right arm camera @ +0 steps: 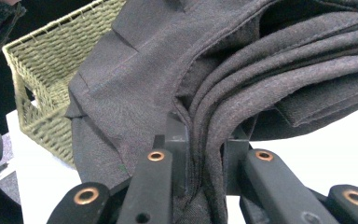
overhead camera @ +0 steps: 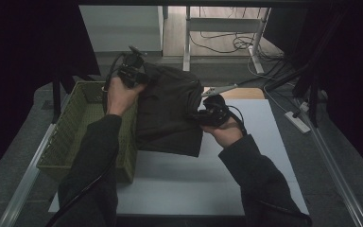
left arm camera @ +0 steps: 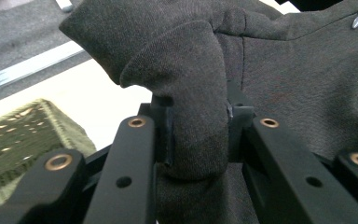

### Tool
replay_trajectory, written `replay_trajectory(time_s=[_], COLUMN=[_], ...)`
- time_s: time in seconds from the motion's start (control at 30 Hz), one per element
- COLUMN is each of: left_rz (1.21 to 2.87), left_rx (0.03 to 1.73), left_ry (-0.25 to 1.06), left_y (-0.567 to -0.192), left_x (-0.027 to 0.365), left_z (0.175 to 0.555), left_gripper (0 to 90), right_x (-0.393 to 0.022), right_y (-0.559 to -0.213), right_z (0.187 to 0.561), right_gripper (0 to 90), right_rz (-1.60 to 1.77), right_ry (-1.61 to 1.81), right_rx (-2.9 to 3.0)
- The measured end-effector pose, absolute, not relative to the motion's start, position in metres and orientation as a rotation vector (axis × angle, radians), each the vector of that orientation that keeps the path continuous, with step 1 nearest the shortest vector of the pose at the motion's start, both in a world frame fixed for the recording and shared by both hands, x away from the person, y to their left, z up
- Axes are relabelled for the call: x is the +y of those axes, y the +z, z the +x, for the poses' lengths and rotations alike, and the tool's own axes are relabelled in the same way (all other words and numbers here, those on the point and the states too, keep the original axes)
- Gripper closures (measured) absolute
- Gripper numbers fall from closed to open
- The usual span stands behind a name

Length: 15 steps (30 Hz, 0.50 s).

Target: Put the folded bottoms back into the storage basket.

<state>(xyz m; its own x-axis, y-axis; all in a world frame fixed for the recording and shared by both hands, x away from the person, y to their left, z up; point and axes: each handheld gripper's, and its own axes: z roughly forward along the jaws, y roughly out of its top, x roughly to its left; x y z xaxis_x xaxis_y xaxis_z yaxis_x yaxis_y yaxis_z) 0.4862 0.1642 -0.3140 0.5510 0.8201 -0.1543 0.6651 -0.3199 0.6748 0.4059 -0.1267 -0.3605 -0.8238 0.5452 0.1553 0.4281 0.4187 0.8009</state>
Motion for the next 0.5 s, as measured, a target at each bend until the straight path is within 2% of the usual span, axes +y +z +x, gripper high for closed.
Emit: replay_trajectory(time_s=[0.5], left_rz=[2.049], left_rx=[1.238], left_ry=[0.338], left_y=[-0.294], left_x=[0.208], left_z=[0.477], left_gripper=[71.8], right_x=[-0.085], right_y=[-0.345], right_z=[0.413], right_gripper=[78.6], right_rz=[0.796], right_ry=[1.411], right_rx=[2.554])
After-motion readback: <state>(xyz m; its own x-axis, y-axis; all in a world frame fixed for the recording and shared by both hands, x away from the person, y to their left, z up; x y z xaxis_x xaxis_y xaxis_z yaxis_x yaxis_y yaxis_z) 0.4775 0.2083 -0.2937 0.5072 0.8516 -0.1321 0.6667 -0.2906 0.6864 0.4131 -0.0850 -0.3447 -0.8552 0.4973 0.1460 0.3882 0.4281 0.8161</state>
